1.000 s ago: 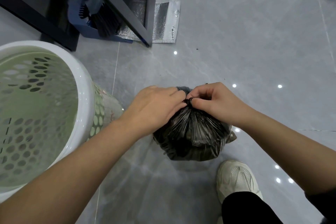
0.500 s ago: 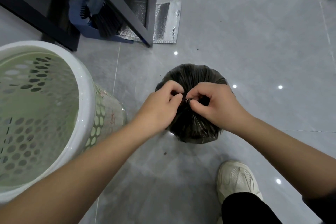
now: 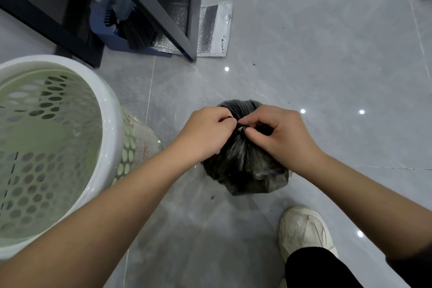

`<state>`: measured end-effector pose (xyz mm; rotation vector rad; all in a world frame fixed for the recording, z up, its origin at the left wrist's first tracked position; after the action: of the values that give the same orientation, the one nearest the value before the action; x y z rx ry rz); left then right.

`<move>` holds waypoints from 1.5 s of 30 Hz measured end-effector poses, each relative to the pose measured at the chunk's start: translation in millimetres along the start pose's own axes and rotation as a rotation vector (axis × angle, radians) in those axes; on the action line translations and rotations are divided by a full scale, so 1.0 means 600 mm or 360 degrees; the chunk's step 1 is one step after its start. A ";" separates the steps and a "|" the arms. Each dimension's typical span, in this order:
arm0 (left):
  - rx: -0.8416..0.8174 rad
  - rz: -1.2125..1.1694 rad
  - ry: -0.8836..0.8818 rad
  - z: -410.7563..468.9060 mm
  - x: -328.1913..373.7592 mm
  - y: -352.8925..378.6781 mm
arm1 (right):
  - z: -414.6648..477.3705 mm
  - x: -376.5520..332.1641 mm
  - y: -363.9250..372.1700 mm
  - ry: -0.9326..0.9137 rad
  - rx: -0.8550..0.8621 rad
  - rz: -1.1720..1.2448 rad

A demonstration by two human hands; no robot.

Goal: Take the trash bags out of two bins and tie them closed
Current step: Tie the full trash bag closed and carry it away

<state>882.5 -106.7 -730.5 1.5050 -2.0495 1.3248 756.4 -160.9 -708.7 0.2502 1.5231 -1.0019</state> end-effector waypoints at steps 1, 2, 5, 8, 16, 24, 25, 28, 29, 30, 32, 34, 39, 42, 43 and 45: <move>-0.0022 -0.0021 -0.0022 -0.001 0.001 -0.001 | 0.000 -0.001 0.001 -0.0037 -0.0015 -0.0045; -0.0085 -0.0077 -0.0078 -0.003 0.000 0.001 | -0.001 -0.002 0.002 -0.0082 -0.0029 -0.0099; -0.0432 -0.0343 -0.0437 -0.015 -0.011 0.019 | -0.006 -0.007 0.005 -0.0237 -0.0023 -0.0282; -0.0751 -0.0560 -0.0690 -0.026 -0.013 0.037 | -0.012 -0.009 -0.002 -0.0333 0.0076 -0.0329; -0.0929 -0.0682 -0.0761 -0.031 0.000 0.054 | -0.019 -0.005 -0.012 -0.0307 0.0184 -0.0093; -0.0085 -0.0680 -0.0285 -0.022 0.009 0.030 | -0.025 0.011 -0.018 0.0143 0.0375 0.0295; 0.0212 -0.0589 -0.0130 -0.029 0.007 0.013 | -0.025 0.013 -0.019 0.0214 0.0410 0.0321; 0.1047 -0.0027 0.0431 -0.089 0.017 -0.028 | -0.026 0.017 -0.016 0.0381 0.0502 0.0368; 0.1135 0.0135 0.0540 -0.102 0.021 -0.024 | -0.026 0.018 -0.014 0.0412 0.0526 0.0383; 0.1112 0.0246 0.0576 -0.106 0.023 -0.014 | -0.026 0.018 -0.013 0.0435 0.0544 0.0405; 0.0921 0.0236 0.0530 -0.096 0.020 0.011 | -0.026 0.019 -0.008 0.0471 0.0546 0.0425; 0.0837 0.0087 0.0523 -0.086 0.016 0.020 | -0.030 0.017 -0.004 0.0500 0.0536 0.0401; 0.0807 0.0000 0.0557 -0.077 0.013 0.013 | -0.035 0.017 0.003 0.0535 0.0541 0.0422; 0.0764 -0.0044 0.0484 -0.075 0.008 0.013 | -0.037 0.014 0.008 0.0553 0.0548 0.0450; 0.0753 -0.0091 0.0441 -0.074 0.006 0.012 | -0.037 0.012 0.010 0.0552 0.0536 0.0447; 0.0747 -0.0154 0.0391 -0.071 0.003 0.007 | -0.035 0.010 0.012 0.0560 0.0481 0.0464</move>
<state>866.2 -73.7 -708.0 1.4952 -1.5641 1.9351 744.8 -143.9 -719.8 0.8759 1.5839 -0.9834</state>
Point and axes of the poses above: each hand's wrist, its own z-axis towards the middle knuckle, its own y-axis out of the palm, x = y × z, the point moved 7 cm from there along z, towards the middle knuckle, and after that the axes turned 7 degrees about z, right-handed, at the moved point
